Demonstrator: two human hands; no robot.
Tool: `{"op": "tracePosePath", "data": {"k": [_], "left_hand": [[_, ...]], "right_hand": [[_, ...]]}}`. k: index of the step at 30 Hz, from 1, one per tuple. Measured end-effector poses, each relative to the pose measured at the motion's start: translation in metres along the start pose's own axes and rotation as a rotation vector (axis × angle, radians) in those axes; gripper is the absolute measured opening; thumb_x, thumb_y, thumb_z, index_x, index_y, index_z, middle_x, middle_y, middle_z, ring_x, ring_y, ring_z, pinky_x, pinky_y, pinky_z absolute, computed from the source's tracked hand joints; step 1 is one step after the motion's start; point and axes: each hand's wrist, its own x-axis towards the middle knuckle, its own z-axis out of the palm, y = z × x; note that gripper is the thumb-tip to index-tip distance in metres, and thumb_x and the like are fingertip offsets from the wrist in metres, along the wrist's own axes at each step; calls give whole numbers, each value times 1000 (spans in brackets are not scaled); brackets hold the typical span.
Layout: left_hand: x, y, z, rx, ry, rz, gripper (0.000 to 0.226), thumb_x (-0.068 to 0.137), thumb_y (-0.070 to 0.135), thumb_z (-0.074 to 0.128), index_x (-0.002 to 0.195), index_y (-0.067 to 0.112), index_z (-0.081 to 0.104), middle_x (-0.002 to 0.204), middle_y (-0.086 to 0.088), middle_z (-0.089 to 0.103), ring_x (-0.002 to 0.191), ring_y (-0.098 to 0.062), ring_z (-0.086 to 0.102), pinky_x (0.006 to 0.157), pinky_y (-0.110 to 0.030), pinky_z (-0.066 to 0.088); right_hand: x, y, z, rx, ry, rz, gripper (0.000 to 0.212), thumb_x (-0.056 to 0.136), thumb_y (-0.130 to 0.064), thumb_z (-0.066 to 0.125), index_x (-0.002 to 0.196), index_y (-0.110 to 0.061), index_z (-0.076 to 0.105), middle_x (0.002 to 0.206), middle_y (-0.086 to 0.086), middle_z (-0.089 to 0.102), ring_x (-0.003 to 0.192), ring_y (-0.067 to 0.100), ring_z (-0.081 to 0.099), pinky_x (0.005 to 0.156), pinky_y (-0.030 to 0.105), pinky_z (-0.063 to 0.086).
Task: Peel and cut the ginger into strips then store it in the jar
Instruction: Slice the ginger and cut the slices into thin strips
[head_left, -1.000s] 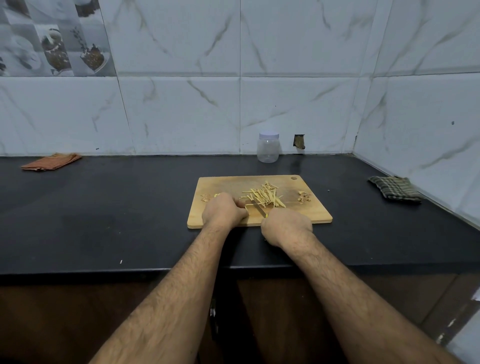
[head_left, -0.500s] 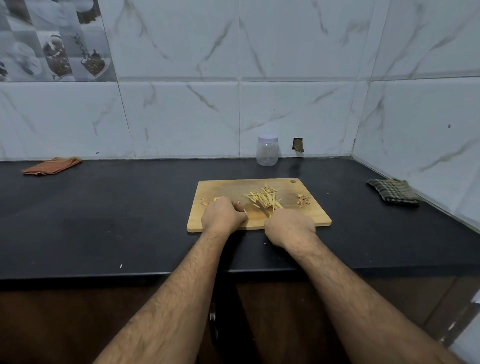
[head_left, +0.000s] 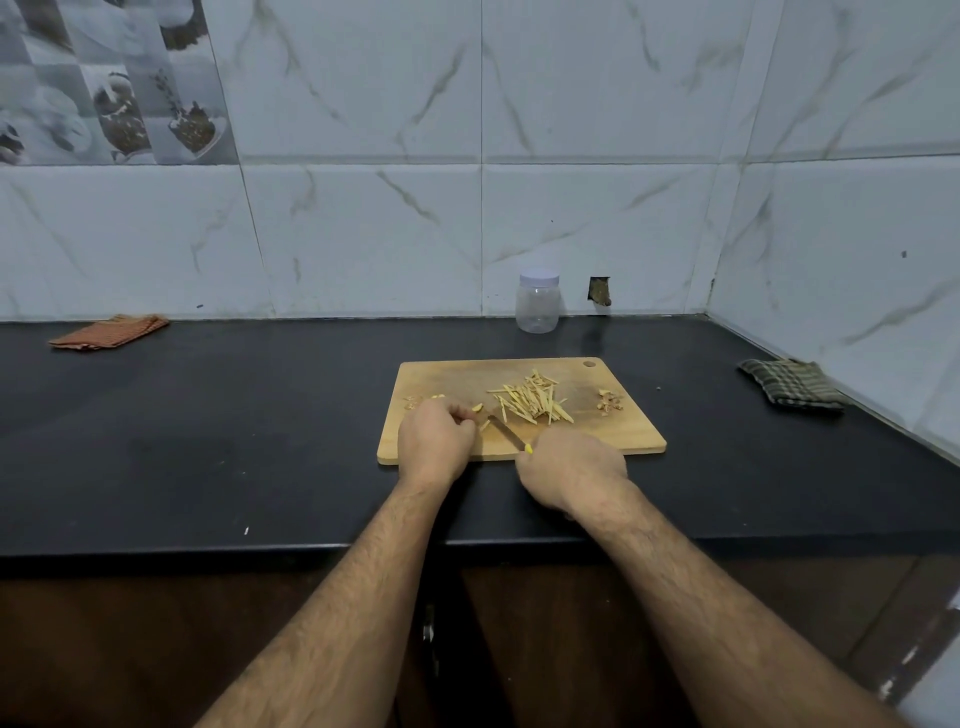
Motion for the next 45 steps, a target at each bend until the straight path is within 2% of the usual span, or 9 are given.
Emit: {"op": "tracePosePath", "data": {"k": [5,11,18,21,25,28,33,37,45], "left_hand": [[-1,-2,2,-34,46,-4,22,91,14,58,100,20,77,102,8,73,84,-8,55,74,-22,42],[0,-2,3,-62,92,-6,23,94,15,57,107,18,75,106,6,73,88,-7,57,77,-20,43],[4,-1,4,-5,90,11,20,95,18,60,108,17,74,106,4,73,97,-14,63,78,-22,45],[13,2,3,33,68,19,20,95,20,60,110,17,73,107,2,72,101,-17,63,82,-25,47],[21,5,3,131,20,44,18,93,17,61,105,18,75,102,0,73,100,-22,64,82,-29,51],[26,8,6,241,-40,89,11,94,21,62,90,20,72,89,0,69,91,-22,64,78,-33,54],[37,15,11,363,-65,106,17,94,22,60,93,16,75,91,-1,73,87,-23,66,71,-31,53],[43,16,11,313,-91,34,13,89,24,65,93,17,75,92,-2,73,89,-23,67,74,-33,56],[43,18,9,232,-91,6,11,85,23,66,80,19,75,81,3,72,82,-20,66,65,-27,49]], "right_hand": [[8,6,-6,-13,36,73,26,101,-29,41,107,-17,64,90,-1,56,82,20,55,68,32,42],[8,-3,3,-16,2,-9,31,101,-39,42,108,-18,64,101,0,62,87,19,58,69,32,45],[23,8,-13,-43,40,87,24,101,-27,42,104,-16,63,91,1,55,83,22,54,66,30,41],[26,0,-17,-27,47,70,19,101,-27,42,94,-17,56,91,1,55,83,22,54,69,30,42],[32,-8,-11,-5,15,60,21,97,-25,41,92,-16,58,96,3,61,85,22,57,72,30,43],[37,-5,-13,-10,17,96,25,98,-22,41,102,-14,64,104,5,62,85,22,53,74,32,44],[38,0,-8,11,41,91,32,99,-19,38,112,-10,65,109,8,65,93,26,58,74,32,43],[38,3,-2,33,65,62,34,99,-19,36,111,-9,66,118,10,66,92,27,56,74,32,41],[38,6,9,52,143,52,33,101,-25,36,107,-13,66,103,7,64,81,23,49,69,31,39]]}}
